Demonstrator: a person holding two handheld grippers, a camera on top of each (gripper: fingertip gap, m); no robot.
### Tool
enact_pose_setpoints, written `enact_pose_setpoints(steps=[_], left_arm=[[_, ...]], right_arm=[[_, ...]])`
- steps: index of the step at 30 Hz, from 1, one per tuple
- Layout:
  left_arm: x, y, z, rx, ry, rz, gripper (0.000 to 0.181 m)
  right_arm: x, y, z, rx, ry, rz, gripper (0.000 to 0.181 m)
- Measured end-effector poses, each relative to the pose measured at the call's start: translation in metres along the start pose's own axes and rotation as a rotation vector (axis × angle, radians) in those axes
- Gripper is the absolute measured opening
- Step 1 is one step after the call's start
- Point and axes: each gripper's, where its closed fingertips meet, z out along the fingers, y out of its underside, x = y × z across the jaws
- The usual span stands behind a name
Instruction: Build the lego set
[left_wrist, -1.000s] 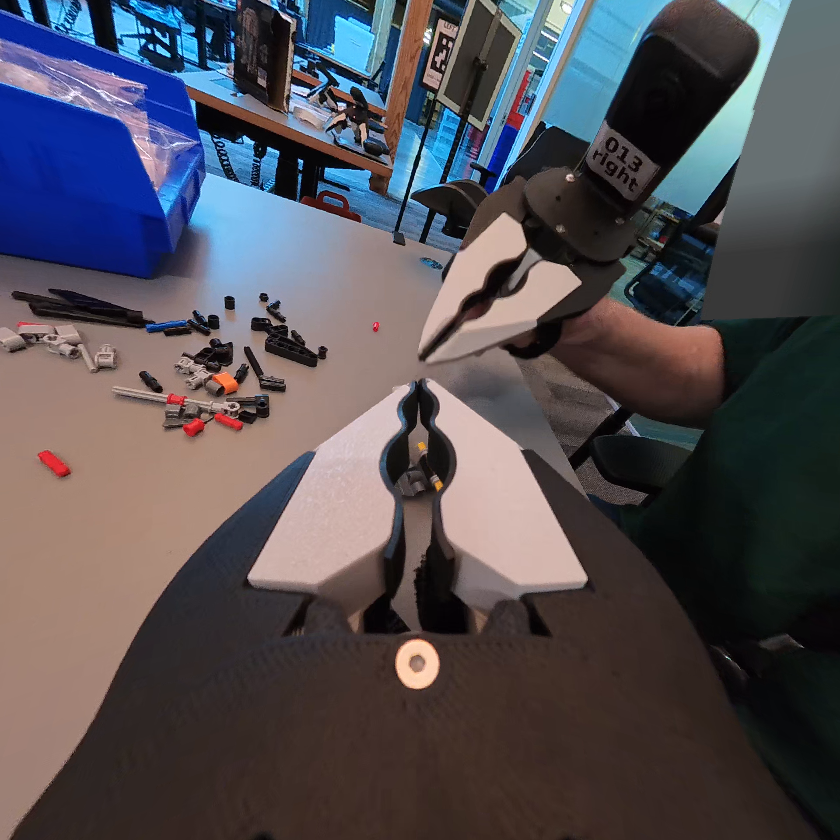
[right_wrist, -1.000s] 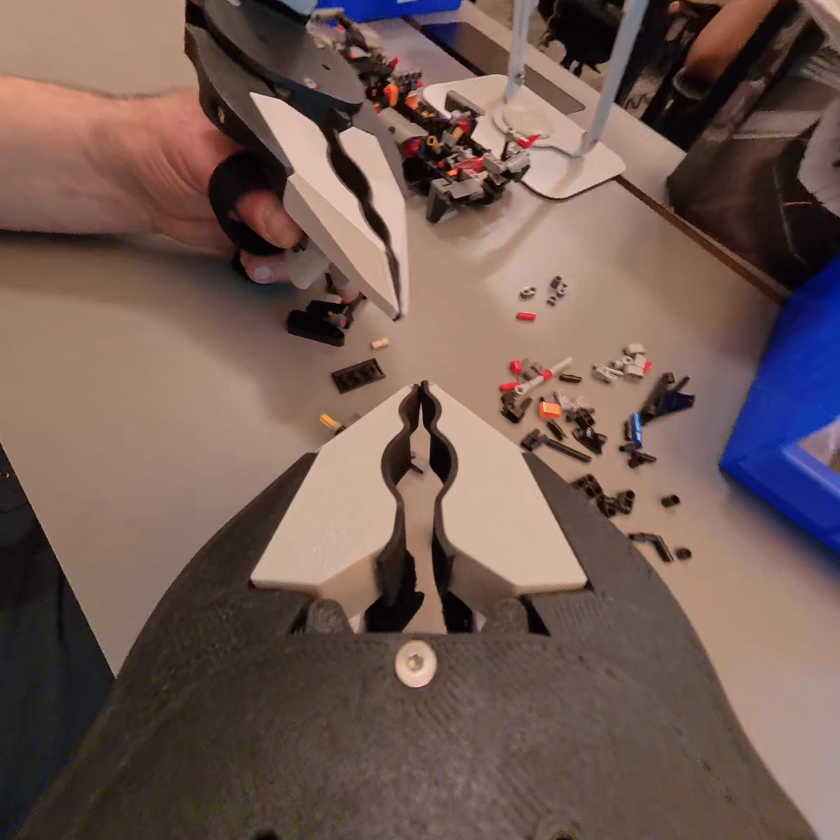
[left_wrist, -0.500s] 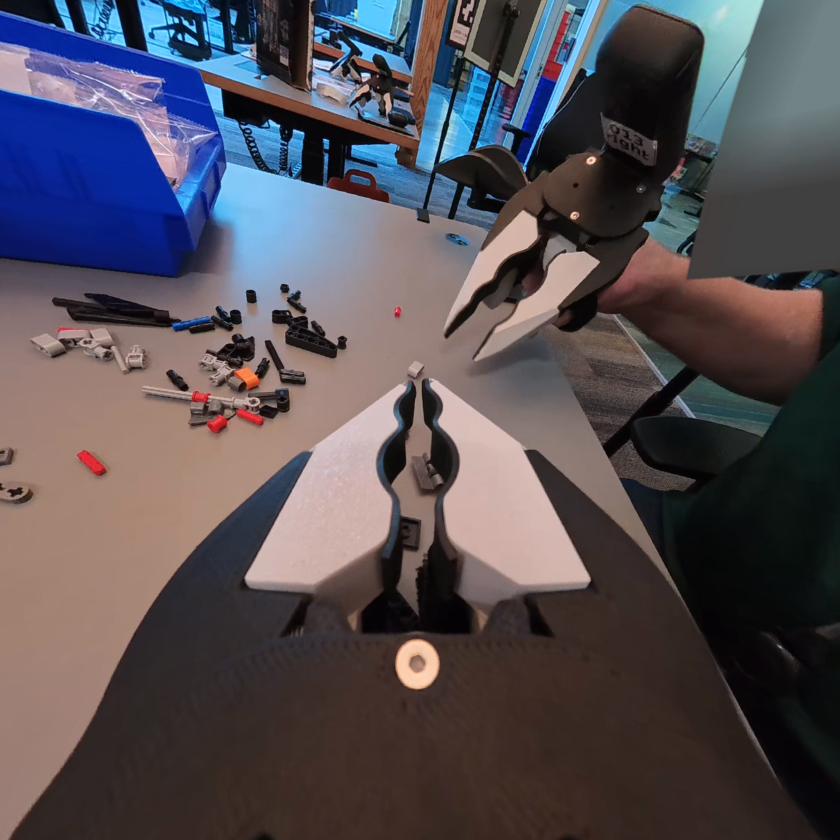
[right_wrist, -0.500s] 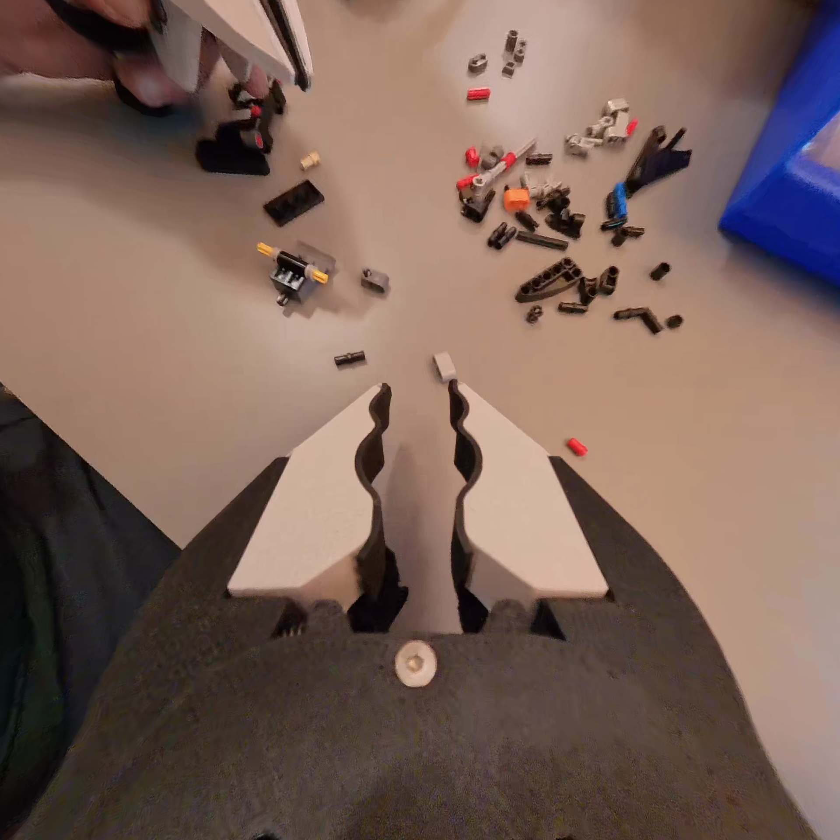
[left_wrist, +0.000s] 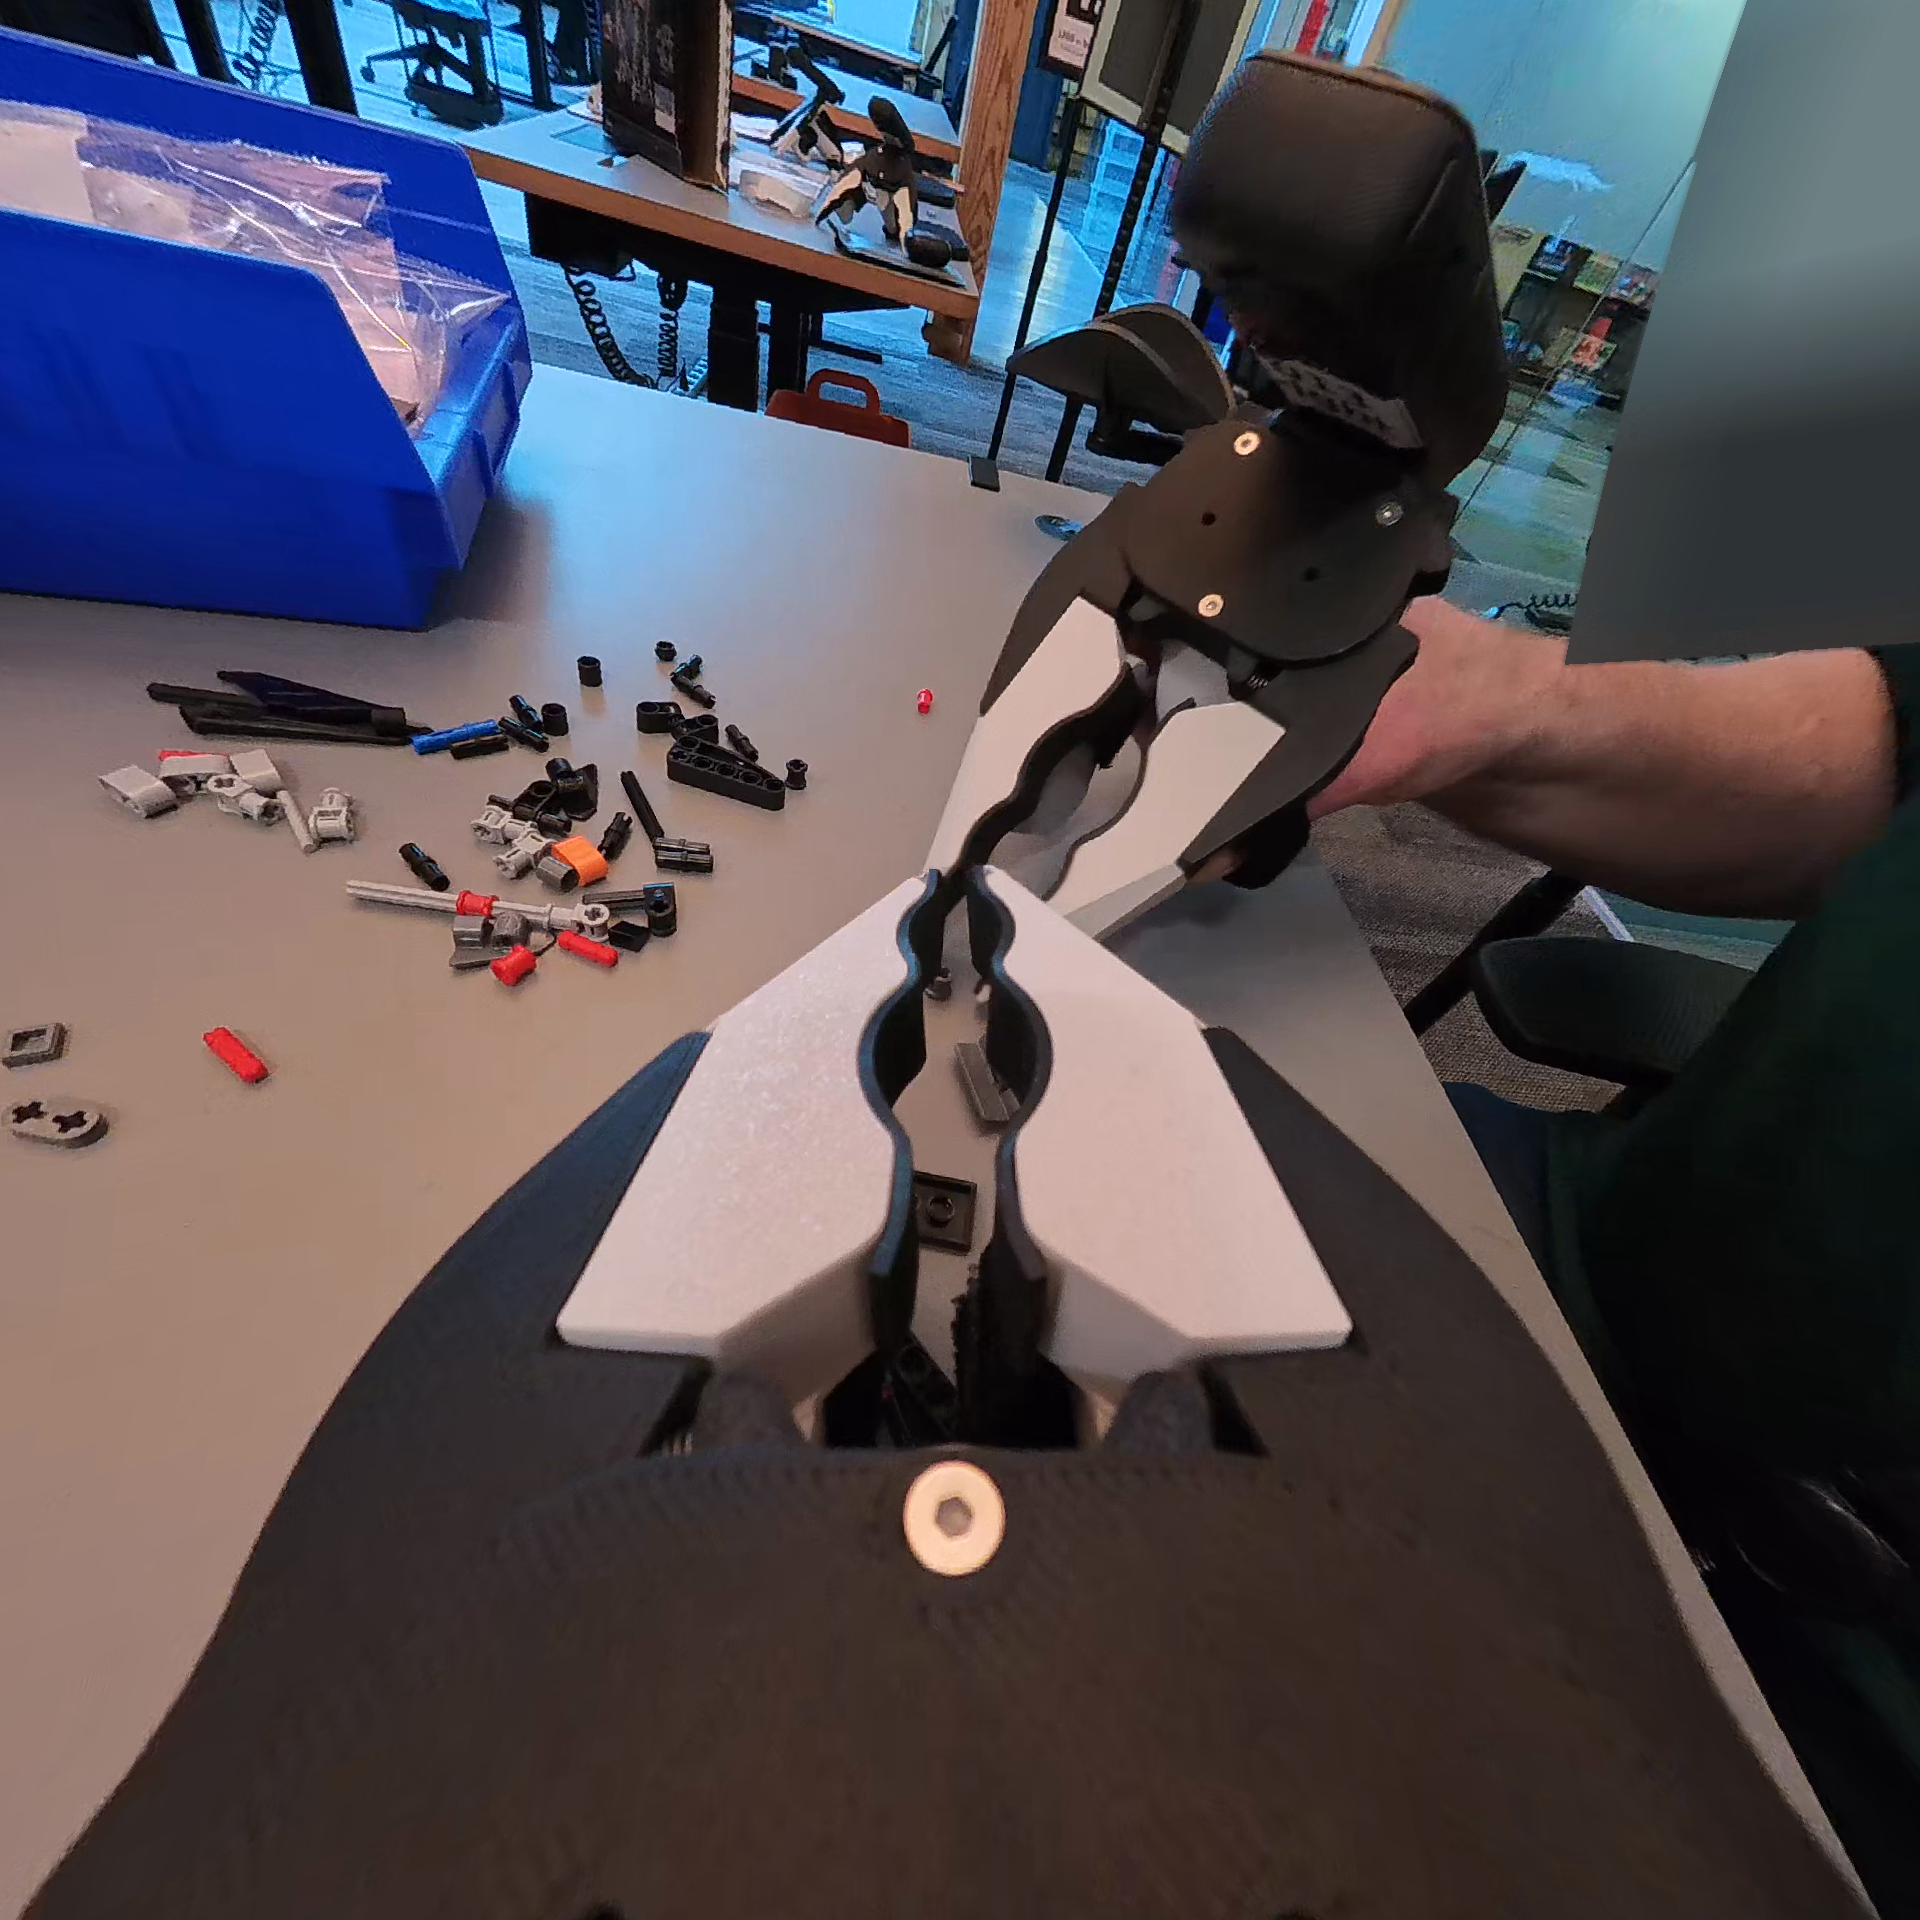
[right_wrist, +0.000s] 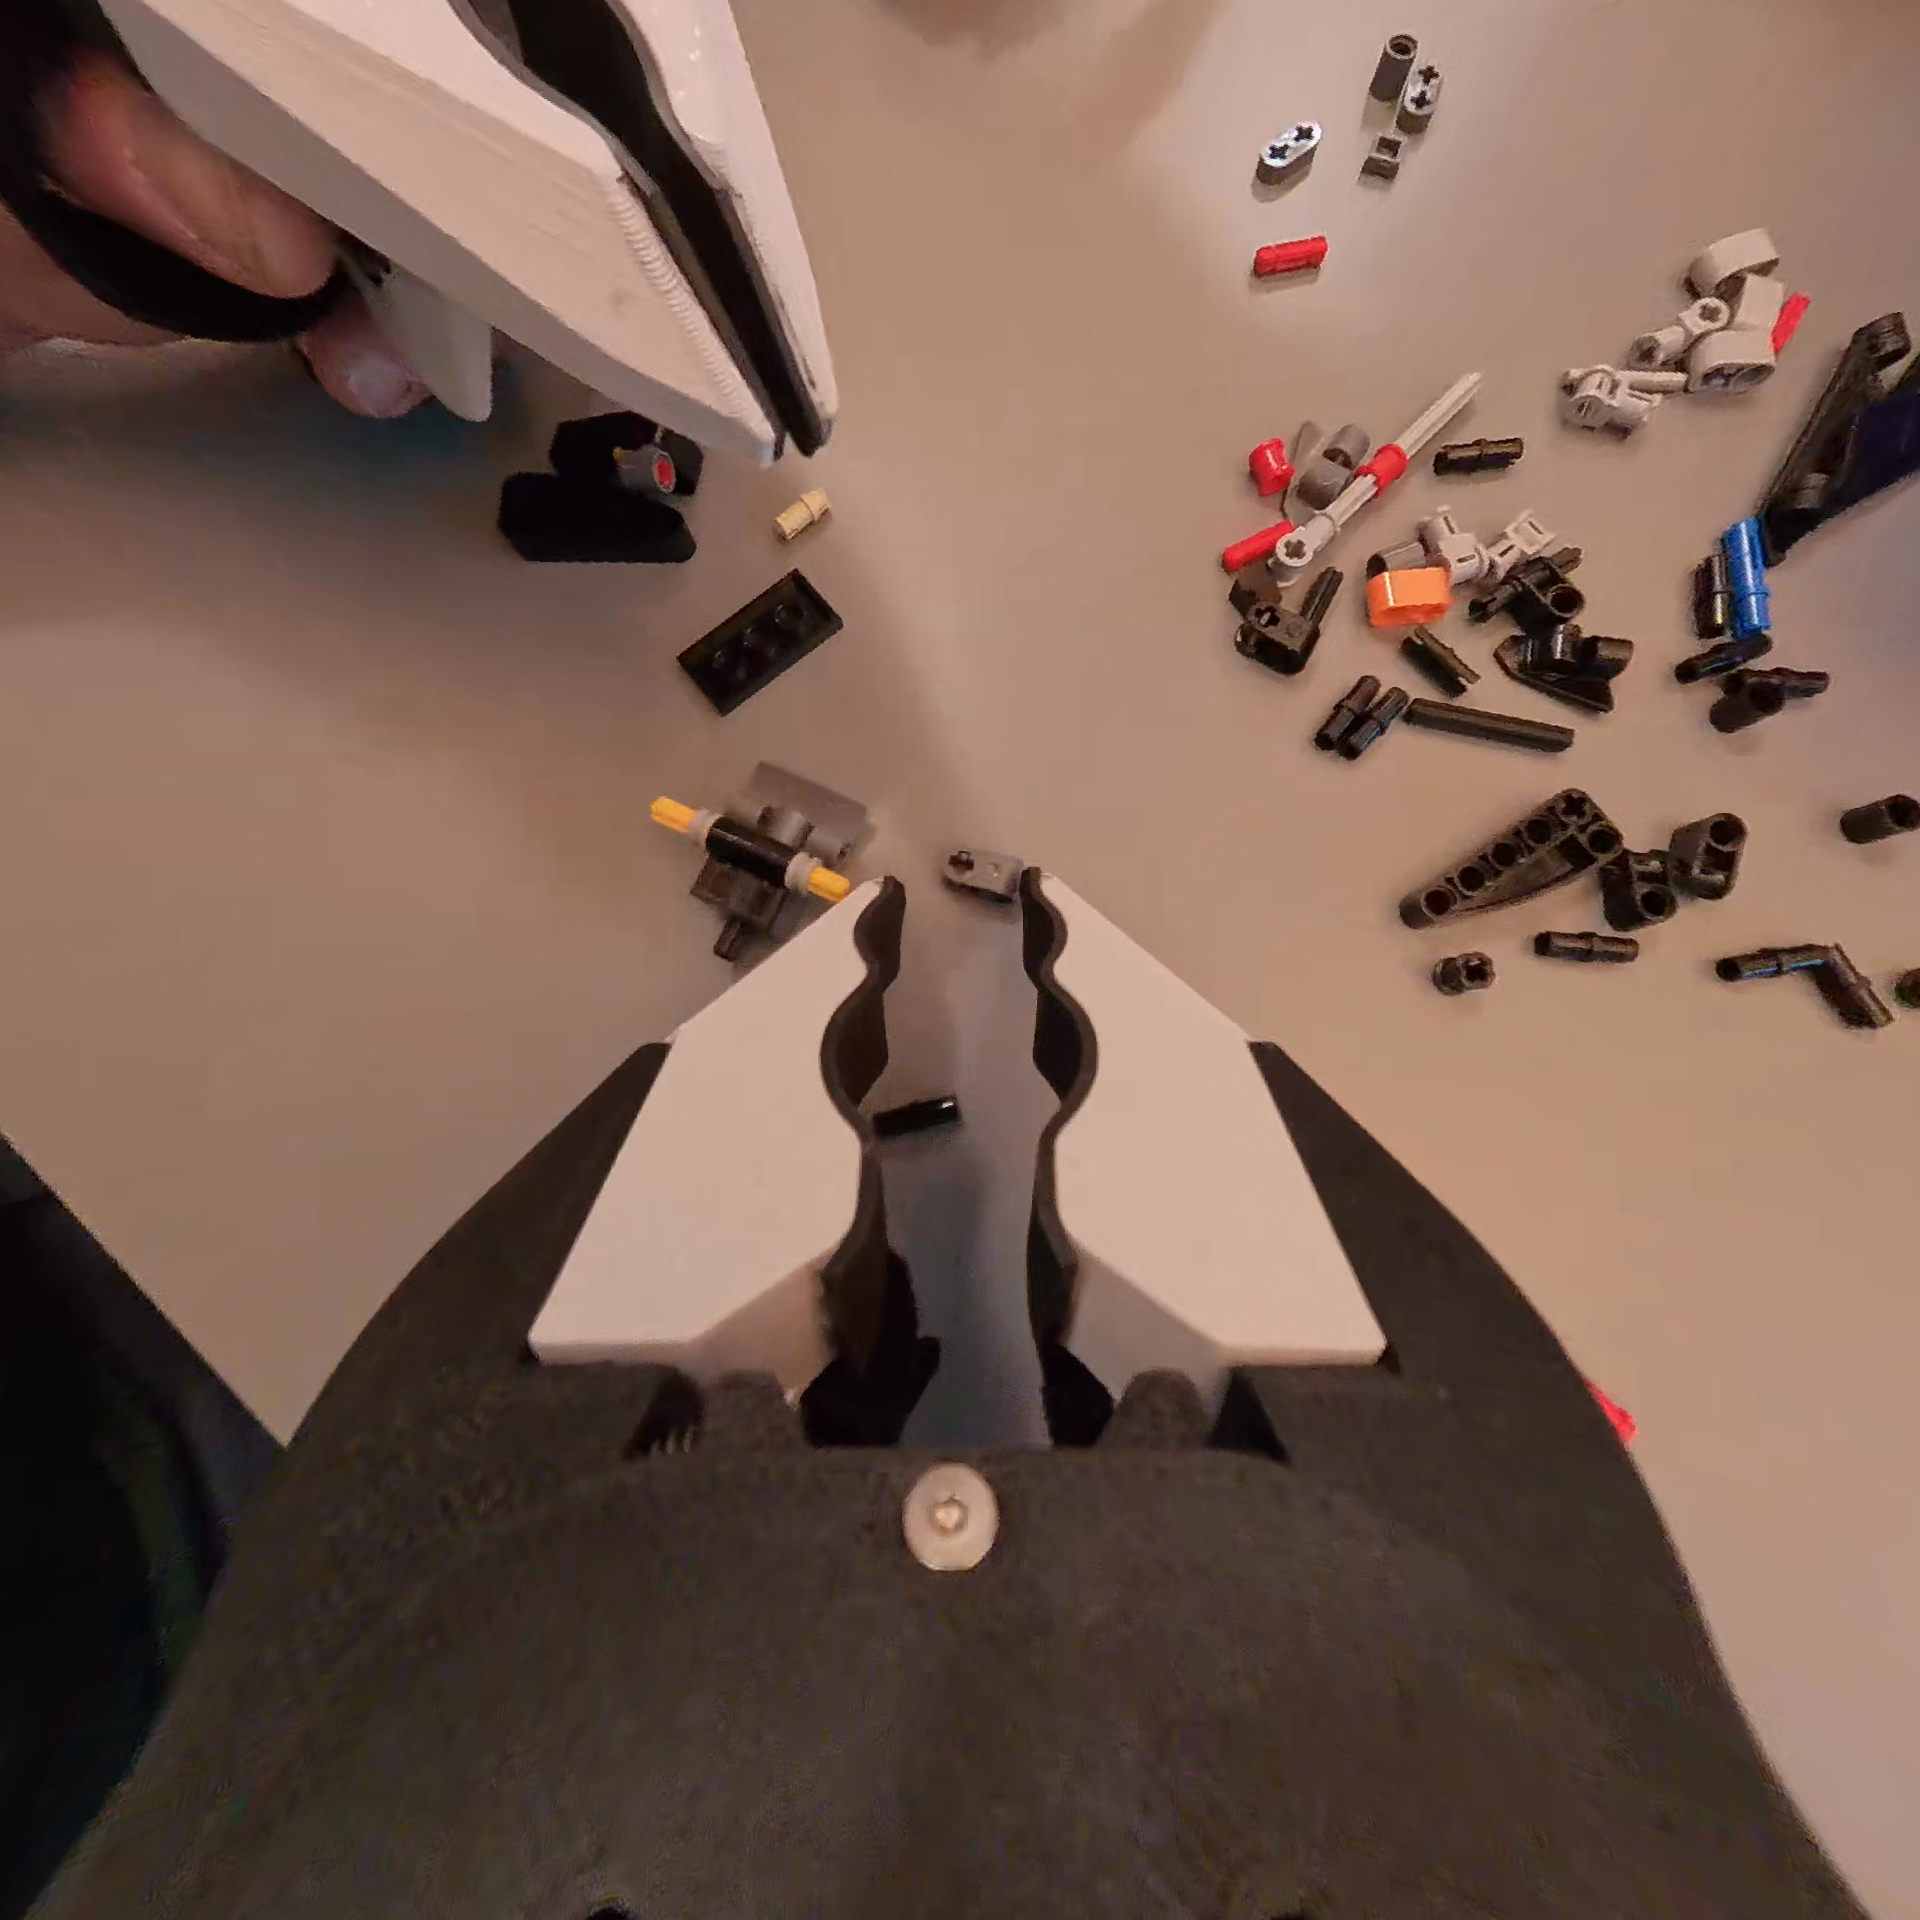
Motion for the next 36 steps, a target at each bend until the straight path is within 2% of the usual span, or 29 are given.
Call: enact_pose_setpoints(steps=[2, 5, 8, 10, 12, 15, 18, 23, 31, 36], left_arm=[[0.000, 0.000, 0.000, 0.000, -0.001, 0.001, 0.002], [0.000, 0.000, 0.000, -0.001, 0.000, 0.003, 0.002], [0.000, 0.000, 0.000, 0.002, 0.002, -0.005, 0.002], [-0.001, 0.000, 0.000, 0.001, 0.003, -0.009, 0.002], [-0.001, 0.000, 0.000, -0.001, 0.005, -0.013, 0.003], [-0.001, -0.001, 0.000, 0.006, 0.010, -0.019, 0.003], [-0.001, -0.001, -0.001, 0.013, 0.017, -0.026, 0.003], [0.000, -0.001, 0.000, 0.007, 0.018, -0.019, 0.003], [0.000, 0.000, 0.000, 0.002, 0.021, -0.019, 0.004], [0.000, 0.000, 0.001, -0.001, 0.022, -0.020, 0.004]], right_arm=[[0.004, 0.001, 0.000, -0.018, 0.021, -0.027, 0.022], [0.016, -0.002, -0.016, 0.016, 0.039, -0.050, 0.021], [0.039, 0.016, -0.037, -0.016, 0.079, -0.074, 0.021], [0.043, 0.027, -0.044, -0.036, 0.052, -0.023, 0.024], [0.039, 0.034, -0.042, -0.057, 0.024, -0.026, 0.023], [0.043, 0.045, -0.039, -0.123, 0.077, -0.108, 0.013], [0.045, 0.040, -0.036, -0.101, 0.064, -0.096, 0.010], [0.071, 0.034, -0.030, -0.091, 0.151, -0.096, 0.007], [0.054, 0.033, -0.048, -0.013, -0.009, -0.096, 0.018], [0.050, 0.036, -0.046, -0.031, -0.021, -0.157, 0.021]])
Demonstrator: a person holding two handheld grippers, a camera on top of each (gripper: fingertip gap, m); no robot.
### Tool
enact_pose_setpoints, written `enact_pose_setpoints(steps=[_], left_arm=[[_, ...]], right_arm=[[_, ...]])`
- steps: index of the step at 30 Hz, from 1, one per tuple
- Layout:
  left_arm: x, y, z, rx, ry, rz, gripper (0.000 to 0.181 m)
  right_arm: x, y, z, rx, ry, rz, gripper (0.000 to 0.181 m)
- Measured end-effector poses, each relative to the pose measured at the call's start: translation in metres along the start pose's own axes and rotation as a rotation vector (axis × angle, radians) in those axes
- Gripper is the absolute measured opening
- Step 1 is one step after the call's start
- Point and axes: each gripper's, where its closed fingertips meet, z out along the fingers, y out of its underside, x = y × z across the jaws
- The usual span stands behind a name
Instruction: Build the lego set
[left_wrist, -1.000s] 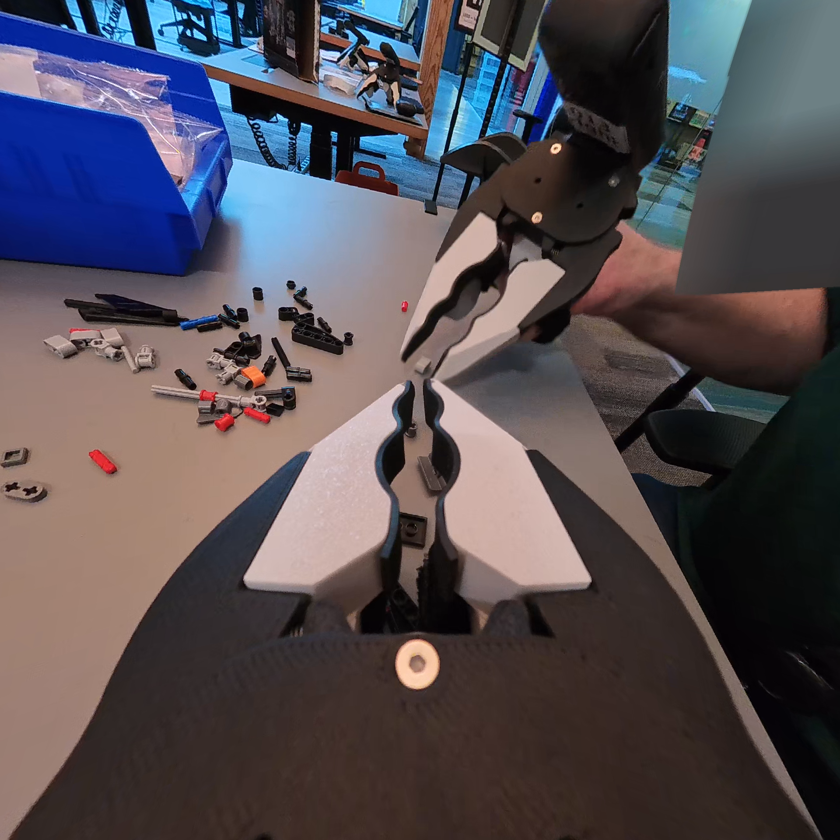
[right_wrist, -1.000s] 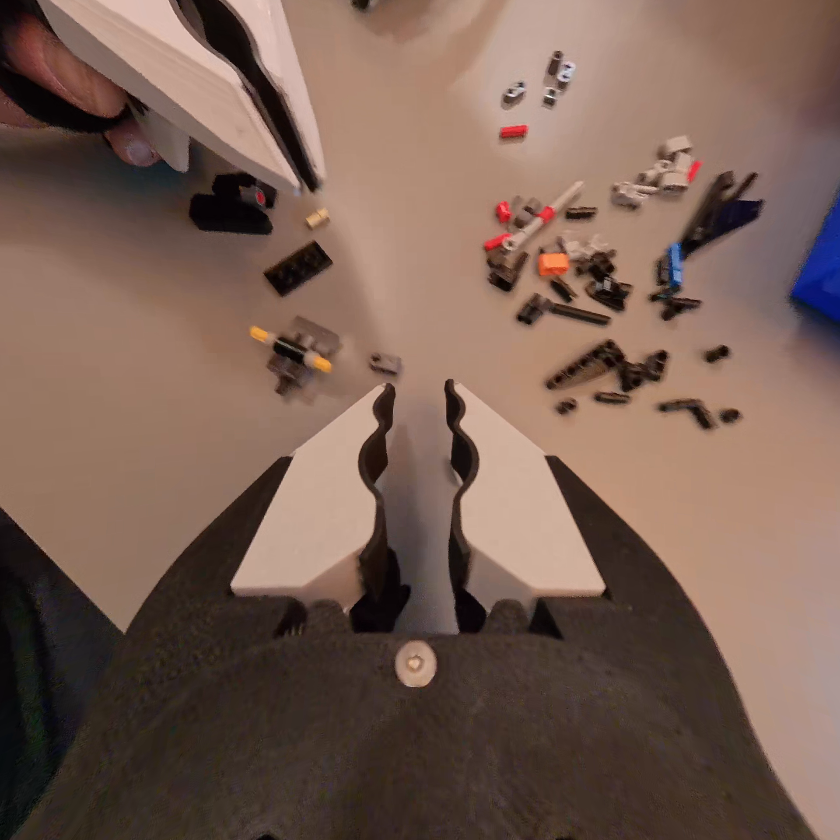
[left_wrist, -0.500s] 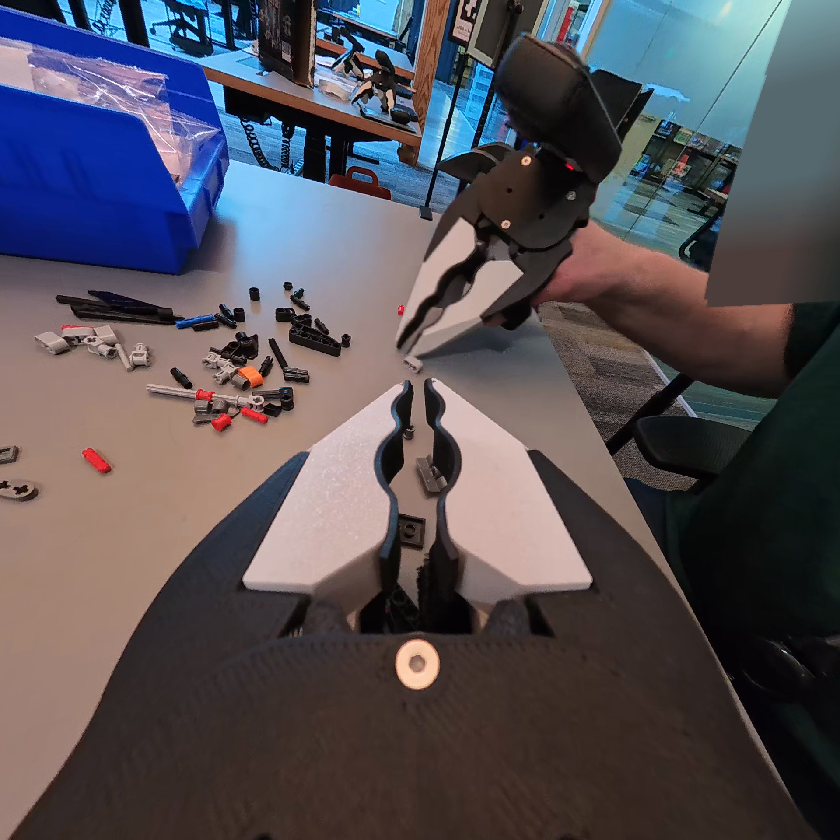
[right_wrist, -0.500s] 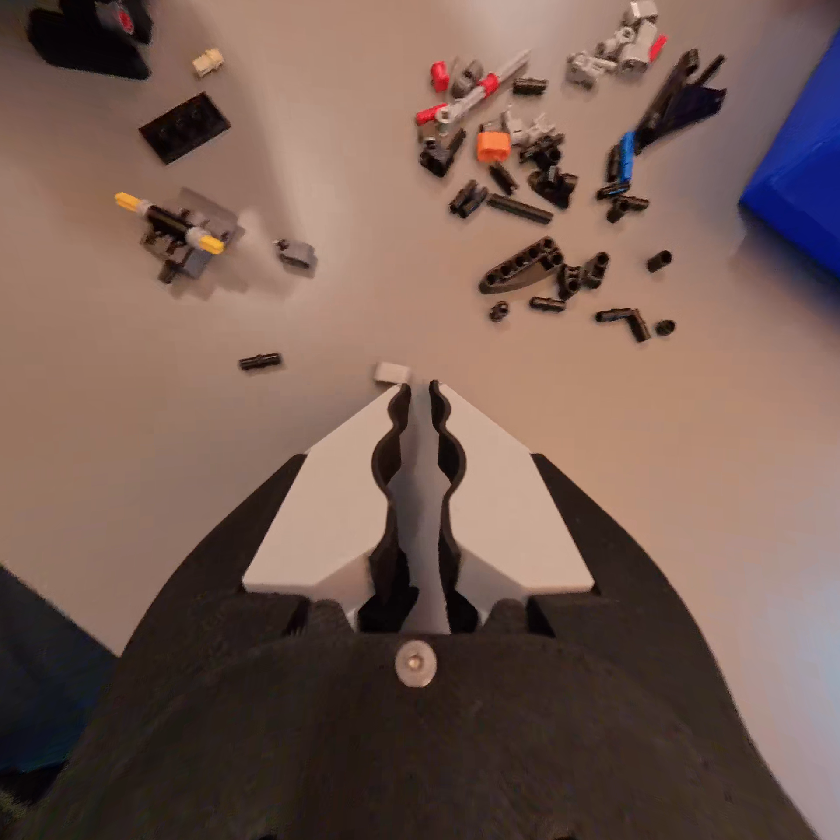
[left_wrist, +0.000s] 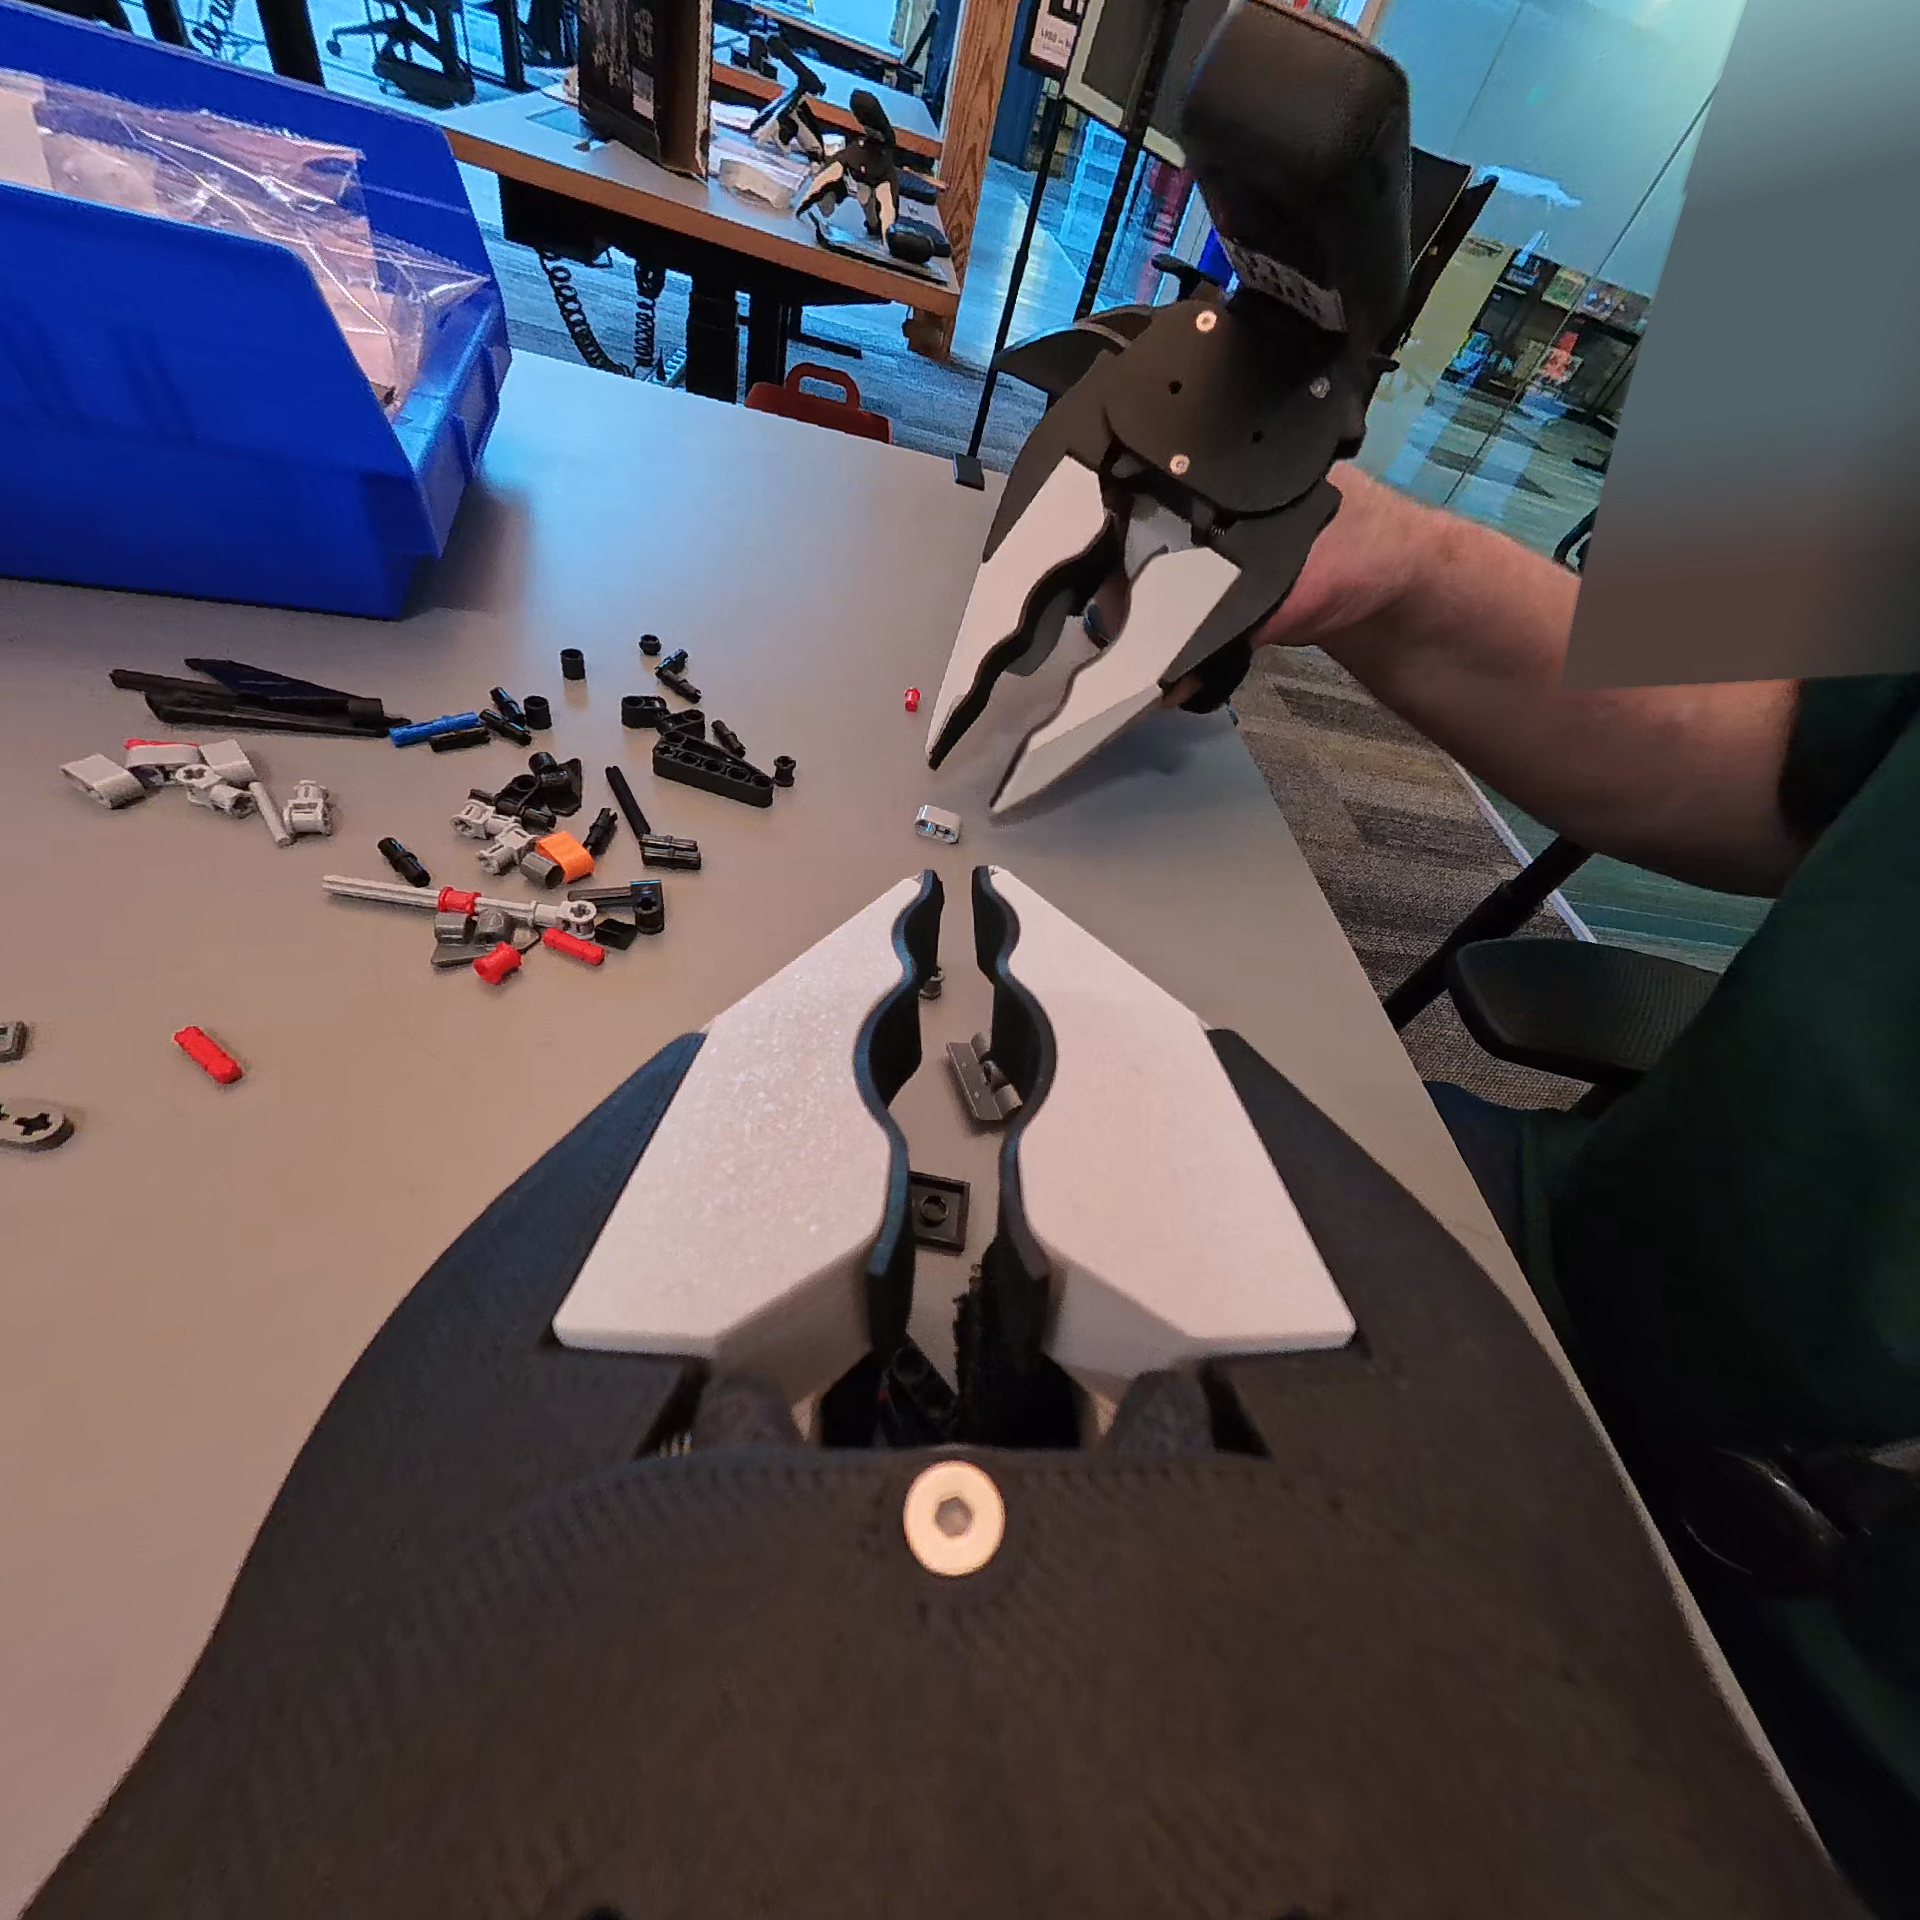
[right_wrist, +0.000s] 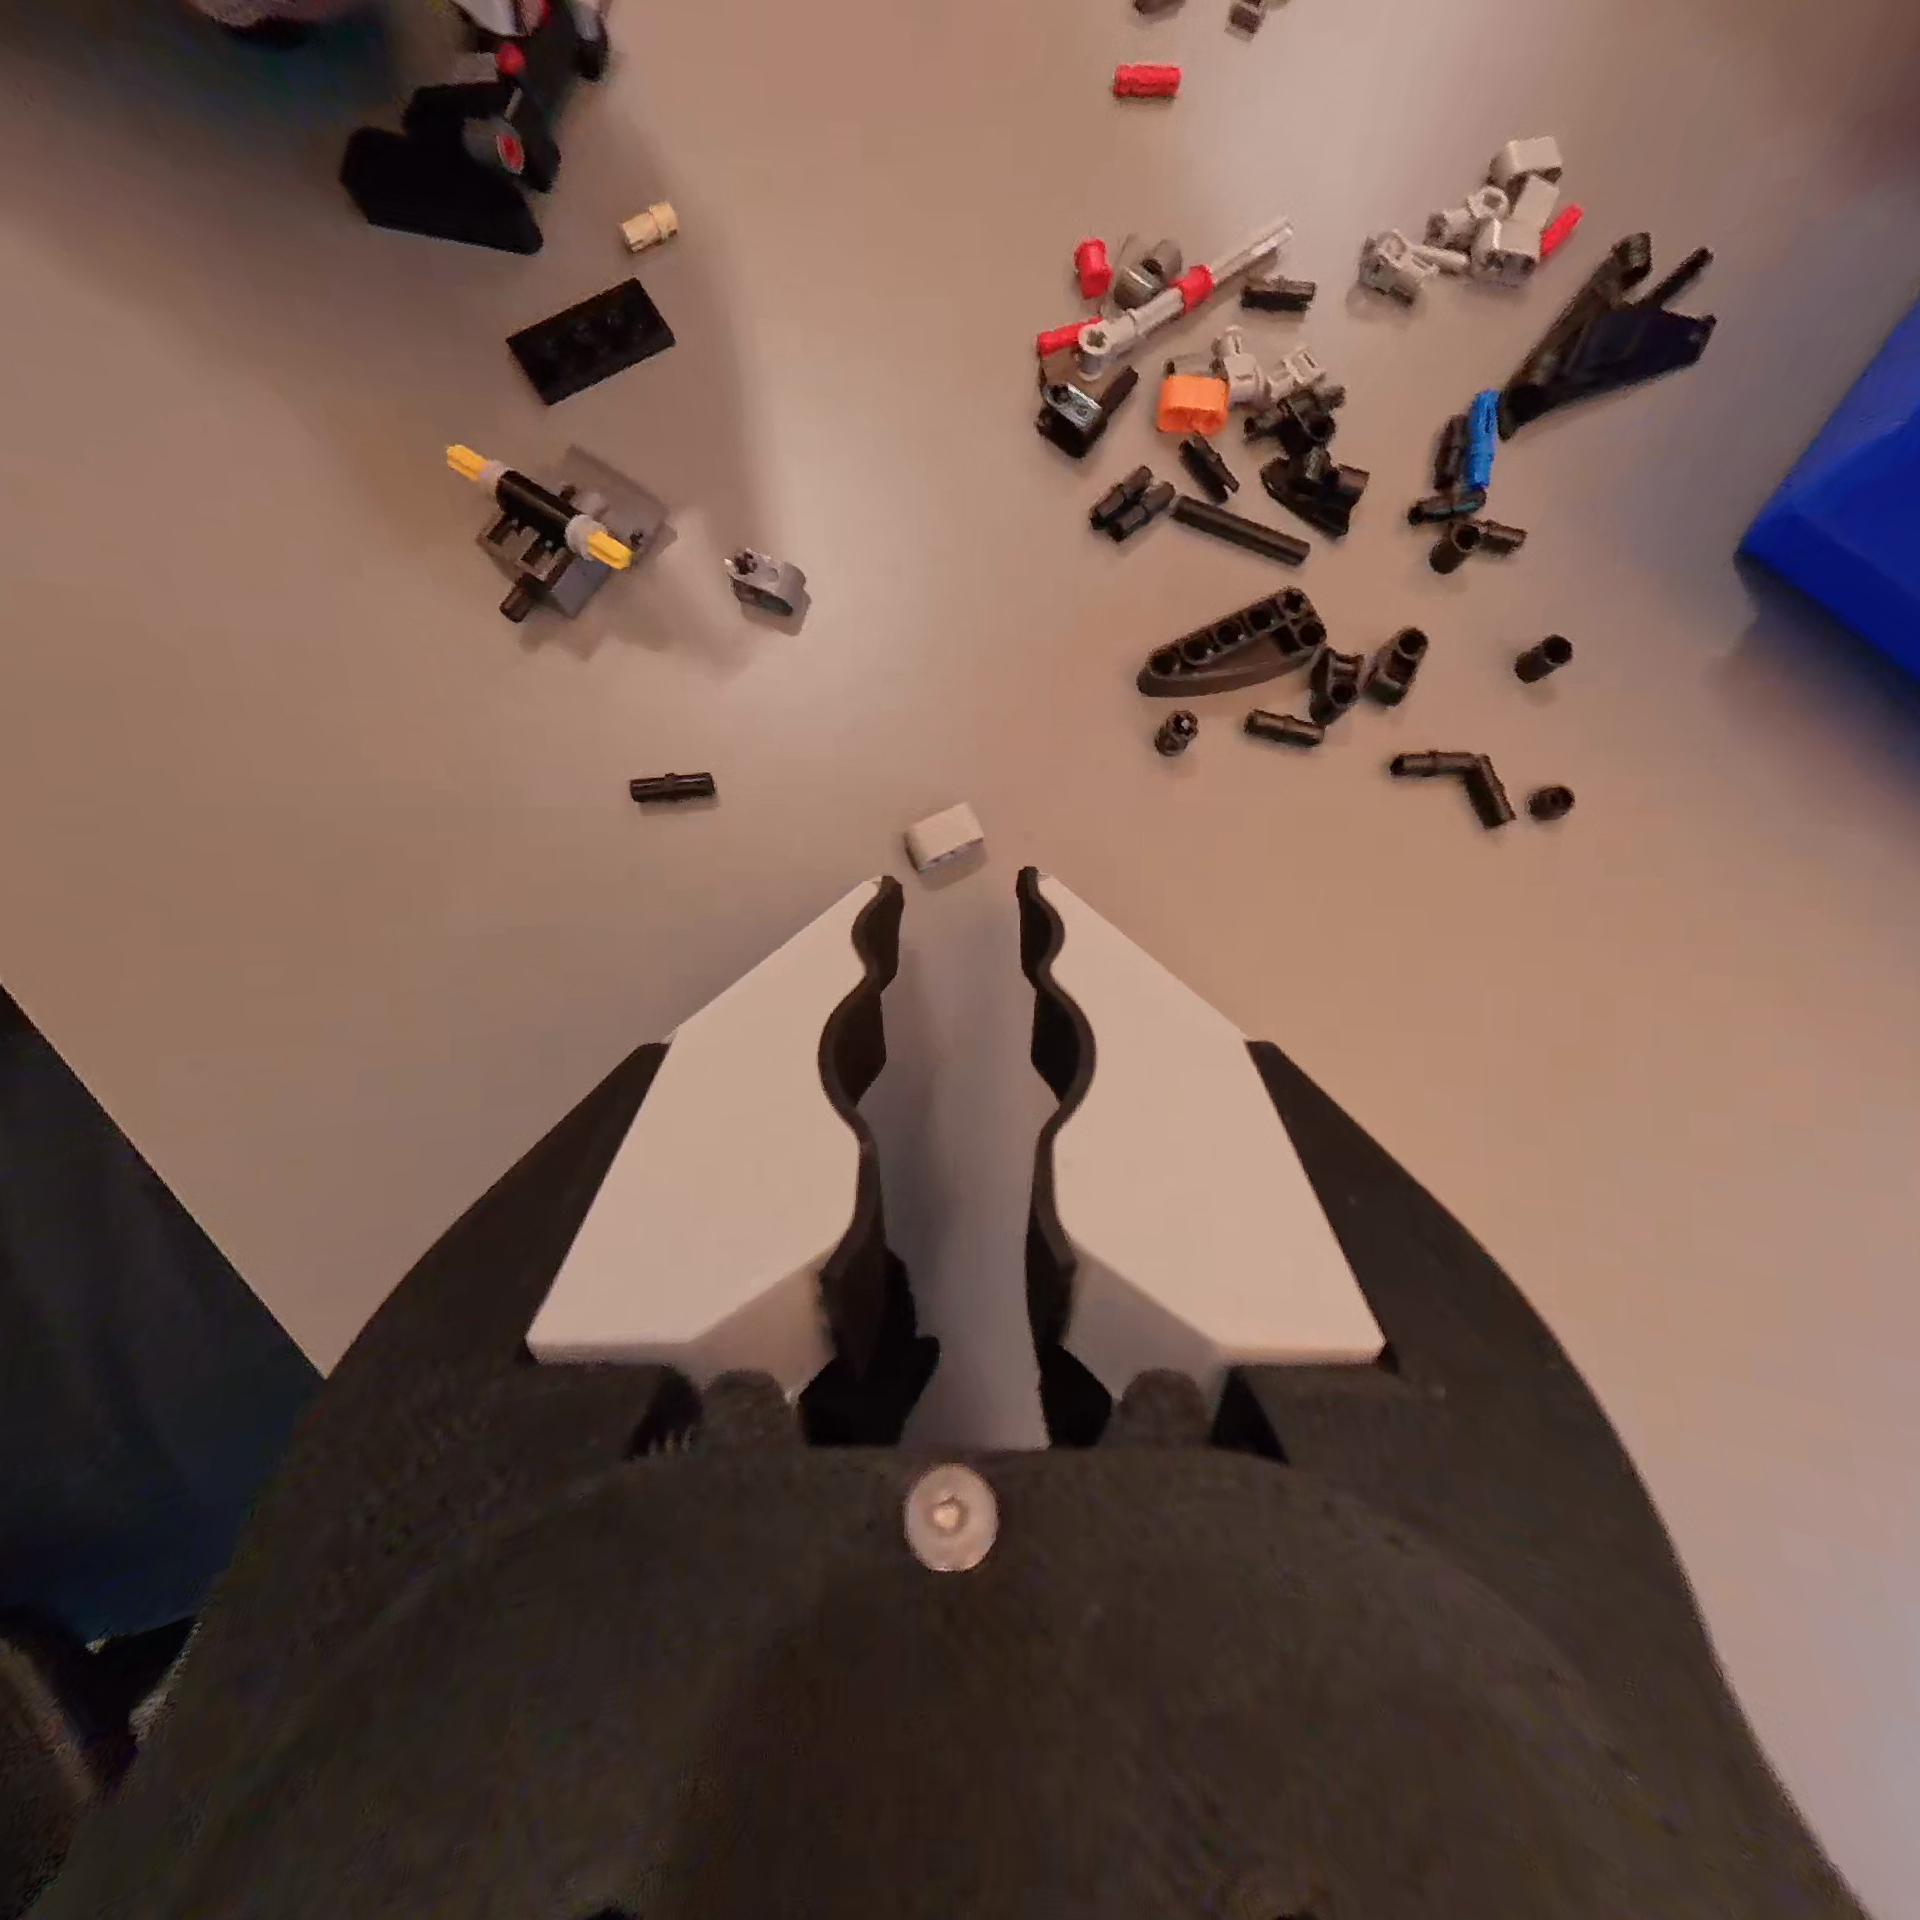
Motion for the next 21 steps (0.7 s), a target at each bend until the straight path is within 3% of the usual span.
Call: enact_pose_setpoints(steps=[13, 21], left_arm=[[0.000, 0.000, 0.000, 0.002, 0.005, -0.005, 0.005], [0.001, 0.001, 0.001, -0.006, 0.005, 0.000, 0.005]], right_arm=[[-0.002, -0.001, 0.013, 0.011, -0.054, -0.065, 0.022], [-0.005, -0.004, 0.017, 0.024, -0.093, -0.072, 0.014]])
